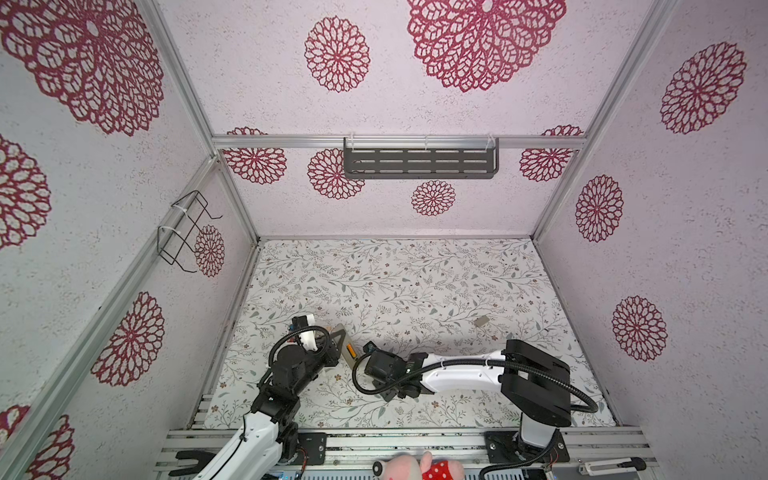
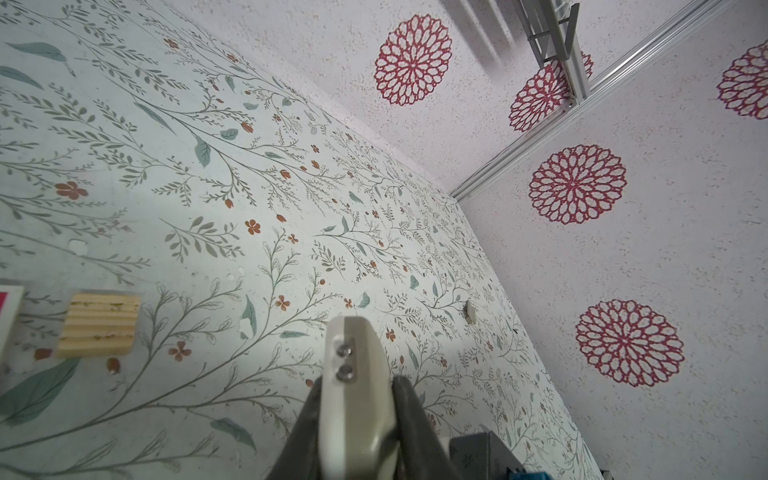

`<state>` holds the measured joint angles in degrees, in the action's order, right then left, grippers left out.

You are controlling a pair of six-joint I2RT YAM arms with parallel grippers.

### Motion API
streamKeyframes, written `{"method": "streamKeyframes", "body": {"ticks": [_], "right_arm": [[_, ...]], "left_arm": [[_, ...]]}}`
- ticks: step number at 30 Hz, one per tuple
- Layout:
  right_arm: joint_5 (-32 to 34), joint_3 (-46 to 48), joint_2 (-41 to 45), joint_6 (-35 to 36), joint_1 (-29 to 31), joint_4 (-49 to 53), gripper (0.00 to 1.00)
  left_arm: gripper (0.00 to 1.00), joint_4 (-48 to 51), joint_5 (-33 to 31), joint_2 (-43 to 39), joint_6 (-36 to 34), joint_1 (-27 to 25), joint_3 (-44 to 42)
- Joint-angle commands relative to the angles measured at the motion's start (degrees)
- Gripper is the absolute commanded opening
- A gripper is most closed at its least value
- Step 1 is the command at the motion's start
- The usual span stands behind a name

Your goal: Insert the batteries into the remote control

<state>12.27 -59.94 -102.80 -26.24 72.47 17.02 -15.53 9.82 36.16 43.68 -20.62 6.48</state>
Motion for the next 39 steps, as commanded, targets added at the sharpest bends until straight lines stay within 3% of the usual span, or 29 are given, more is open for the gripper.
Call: {"method": "streamKeyframes", "body": {"ticks": [1, 39], "right_arm": [[-3.0, 2.7, 0.4, -1.0, 0.1, 4.3, 0.33], [-4.6, 5.3, -0.8, -0.5, 0.1, 0.9, 0.16]], "left_arm": [[0.00, -1.2, 0.5, 0.4, -1.3, 0.5, 1.6], [0.00, -4.2, 1.0, 3.8, -0.8, 0.5, 1.3]]}}
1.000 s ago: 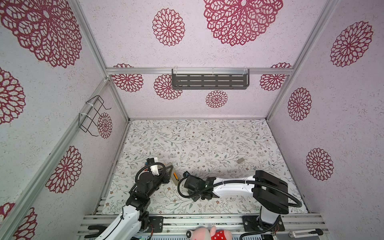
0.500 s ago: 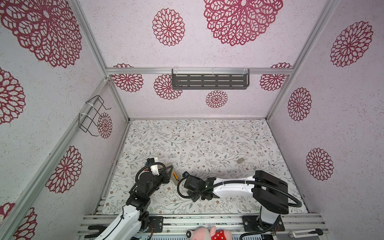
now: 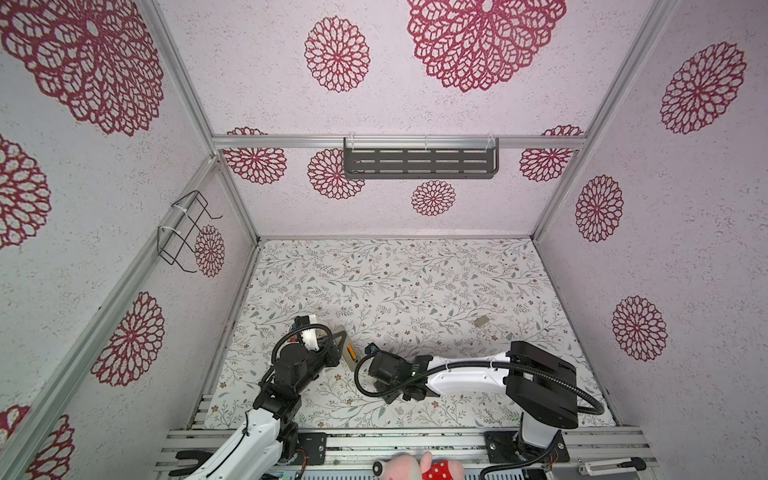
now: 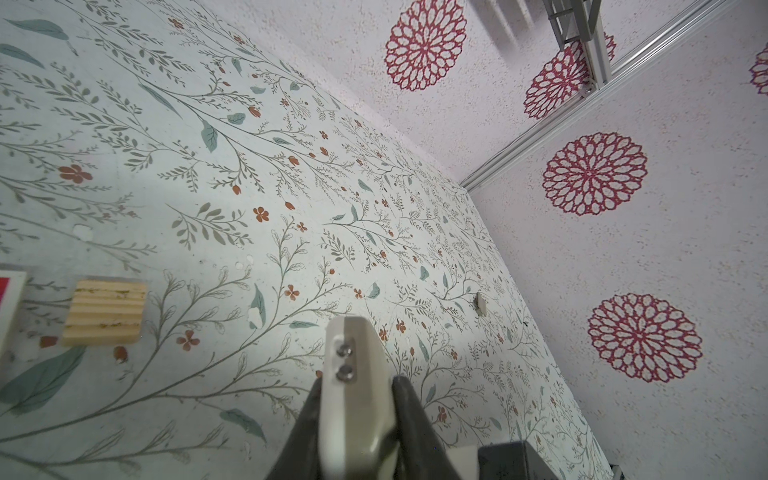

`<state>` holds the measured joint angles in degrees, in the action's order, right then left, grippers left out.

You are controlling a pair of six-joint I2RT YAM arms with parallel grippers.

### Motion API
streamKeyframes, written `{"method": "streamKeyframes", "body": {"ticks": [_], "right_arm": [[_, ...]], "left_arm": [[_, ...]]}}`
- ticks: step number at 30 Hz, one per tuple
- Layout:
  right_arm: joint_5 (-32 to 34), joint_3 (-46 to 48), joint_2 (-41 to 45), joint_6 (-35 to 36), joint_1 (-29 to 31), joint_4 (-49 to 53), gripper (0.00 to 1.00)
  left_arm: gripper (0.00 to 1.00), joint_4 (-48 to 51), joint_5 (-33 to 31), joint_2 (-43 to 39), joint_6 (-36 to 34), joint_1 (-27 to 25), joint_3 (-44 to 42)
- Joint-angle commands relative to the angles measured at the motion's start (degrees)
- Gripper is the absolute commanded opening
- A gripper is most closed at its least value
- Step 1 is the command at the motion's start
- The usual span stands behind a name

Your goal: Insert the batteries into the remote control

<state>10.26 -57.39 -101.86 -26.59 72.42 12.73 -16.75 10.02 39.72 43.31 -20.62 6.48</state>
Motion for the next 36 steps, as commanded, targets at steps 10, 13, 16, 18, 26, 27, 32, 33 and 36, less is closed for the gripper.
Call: {"method": "streamKeyframes", "body": {"ticks": [10, 13, 16, 18, 26, 27, 32, 33, 36], "right_arm": [[-2.8, 2.4, -1.8, 0.1, 0.3, 5.8, 0.09], [-2.6, 2.1, -1.8, 0.2, 0.3, 6.1, 0.06], [-2.4, 2.1, -1.7, 0.3, 0.3, 6.2, 0.04], [-2.3, 2.0, -1.6, 0.4, 0.3, 6.4, 0.03], [-1.7, 2.4, -1.0, 0.1, 0.4, 6.7, 0.01], [-1.7, 2.5, -0.8, 0.0, 0.5, 6.8, 0.01], [-1.2, 2.8, -0.4, -0.6, 0.7, 7.3, 0.08], [-1.1, 2.7, -0.3, -0.7, 0.7, 7.4, 0.09], [-1.0, 2.7, -0.1, -0.8, 0.8, 7.6, 0.13]], "left_arm": [[0.00, -2.9, 0.8, -0.5, -0.2, 0.5, 1.1], [0.00, -3.1, 0.8, -0.4, 0.0, 0.5, 0.9], [0.00, -3.2, 0.9, -0.5, 0.0, 0.5, 1.0], [0.00, -3.2, 0.9, -0.5, 0.0, 0.5, 0.9], [0.00, -4.4, 1.2, -0.1, 0.8, 0.4, 0.5], [0.00, -4.5, 1.2, -0.1, 1.0, 0.5, 0.4], [0.00, -5.3, 1.1, -0.2, 1.5, 0.5, -0.1], [0.00, -5.4, 1.1, -0.2, 1.4, 0.5, -0.1], [0.00, -5.7, 1.1, 0.0, 1.6, 0.4, -0.2]]}}
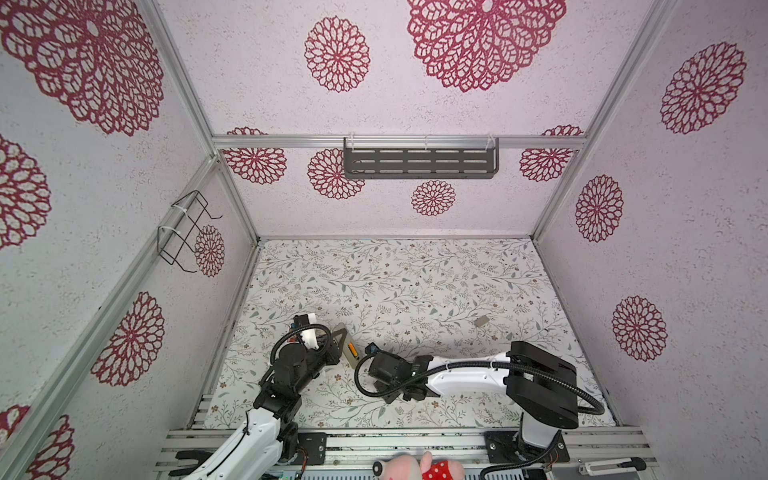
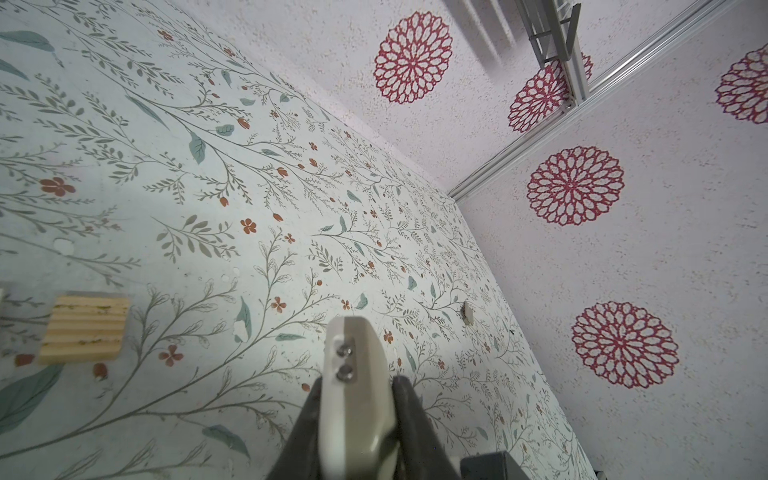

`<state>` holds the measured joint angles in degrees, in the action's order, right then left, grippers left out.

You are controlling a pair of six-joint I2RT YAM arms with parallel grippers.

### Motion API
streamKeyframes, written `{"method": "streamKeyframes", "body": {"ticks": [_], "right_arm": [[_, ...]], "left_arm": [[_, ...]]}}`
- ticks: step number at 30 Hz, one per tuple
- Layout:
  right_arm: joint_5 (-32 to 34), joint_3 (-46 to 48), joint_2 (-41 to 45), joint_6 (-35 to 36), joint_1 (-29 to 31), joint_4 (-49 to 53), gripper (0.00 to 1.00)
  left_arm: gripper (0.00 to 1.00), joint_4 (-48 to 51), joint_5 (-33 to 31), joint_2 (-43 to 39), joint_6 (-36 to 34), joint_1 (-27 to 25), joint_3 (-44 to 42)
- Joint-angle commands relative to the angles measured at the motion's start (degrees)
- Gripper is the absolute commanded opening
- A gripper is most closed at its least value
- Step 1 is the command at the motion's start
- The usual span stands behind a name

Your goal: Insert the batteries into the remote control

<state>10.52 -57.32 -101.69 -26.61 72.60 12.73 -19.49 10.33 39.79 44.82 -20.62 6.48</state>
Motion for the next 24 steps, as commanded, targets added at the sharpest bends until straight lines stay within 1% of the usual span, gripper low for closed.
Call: {"method": "streamKeyframes", "body": {"ticks": [1, 6, 10, 16, 21, 24], "right_arm": [[-1.2, 2.7, -0.3, -0.9, 0.6, 7.6, 0.13], [-1.2, 2.7, -0.1, -1.1, 0.7, 8.1, 0.13], [-1.0, 2.7, 0.4, -1.2, 0.7, 8.6, 0.16], [-0.8, 2.7, 0.6, -1.6, 0.9, 8.8, 0.17], [-0.7, 2.8, 0.5, -1.7, 1.1, 8.8, 0.20], [-0.7, 2.7, 0.4, -1.6, 1.2, 8.8, 0.20]], "left_arm": [[0.00, -3.0, 0.9, 0.0, 0.2, 0.5, -0.2], [0.00, -3.2, 0.8, -0.3, 0.3, 0.4, -0.3], [0.00, -3.2, 0.7, -0.3, 0.4, 0.5, -0.4], [0.00, -3.3, 0.8, -0.4, 0.6, 0.4, -0.6], [0.00, -3.5, 0.8, -0.3, 0.5, 0.5, -0.5], [0.00, -3.5, 0.9, -0.2, 0.6, 0.5, -0.5]]}}
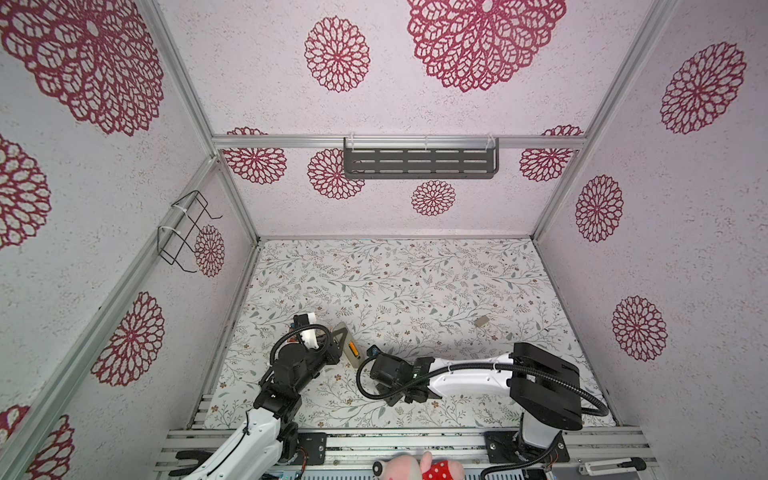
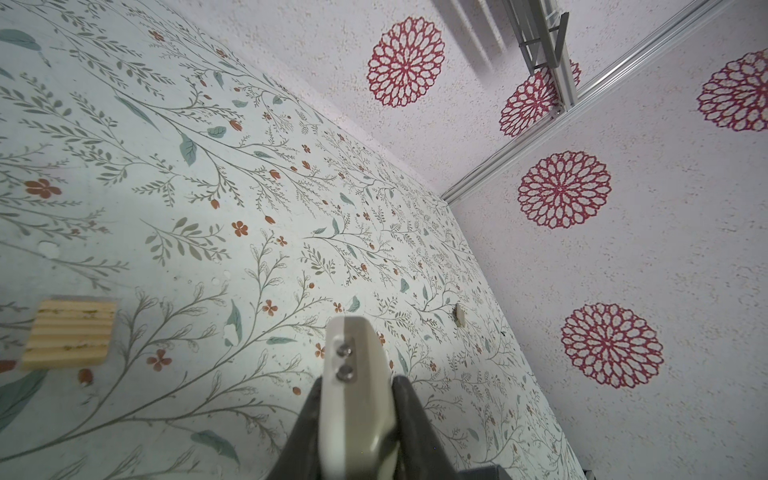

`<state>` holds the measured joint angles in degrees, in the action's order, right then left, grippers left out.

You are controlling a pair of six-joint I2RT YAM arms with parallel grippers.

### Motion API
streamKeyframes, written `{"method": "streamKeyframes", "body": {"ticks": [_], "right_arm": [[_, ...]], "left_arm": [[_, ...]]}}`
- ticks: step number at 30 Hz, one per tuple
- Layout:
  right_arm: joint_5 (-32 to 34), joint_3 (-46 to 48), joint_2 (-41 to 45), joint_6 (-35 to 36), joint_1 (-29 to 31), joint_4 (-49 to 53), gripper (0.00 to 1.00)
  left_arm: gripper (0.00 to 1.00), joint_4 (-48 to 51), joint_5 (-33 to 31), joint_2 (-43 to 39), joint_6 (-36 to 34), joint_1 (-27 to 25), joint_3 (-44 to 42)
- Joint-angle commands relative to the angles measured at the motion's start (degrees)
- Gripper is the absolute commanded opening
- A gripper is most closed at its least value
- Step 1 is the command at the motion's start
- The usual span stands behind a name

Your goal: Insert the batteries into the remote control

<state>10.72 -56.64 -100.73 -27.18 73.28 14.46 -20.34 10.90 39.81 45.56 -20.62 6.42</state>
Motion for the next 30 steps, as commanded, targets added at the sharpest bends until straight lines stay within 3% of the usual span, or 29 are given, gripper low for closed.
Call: {"method": "streamKeyframes", "body": {"ticks": [1, 21, 30], "right_arm": [[-0.9, 2.1, -0.6, -1.0, 0.5, 7.1, 0.20], [0.0, 0.6, 1.0, -0.2, 0.6, 8.3, 0.02], [0.3, 2.4, 7.0, 0.3, 2.5, 4.5, 0.00]], "left_arm": [[0.00, -2.6, 0.3, -0.3, -0.2, 0.5, -0.5], [0.00, -2.7, 0.6, -0.3, -1.2, 0.5, 0.5], [0.00, -10.0, 1.9, 3.1, 1.2, 0.5, -1.2]]}}
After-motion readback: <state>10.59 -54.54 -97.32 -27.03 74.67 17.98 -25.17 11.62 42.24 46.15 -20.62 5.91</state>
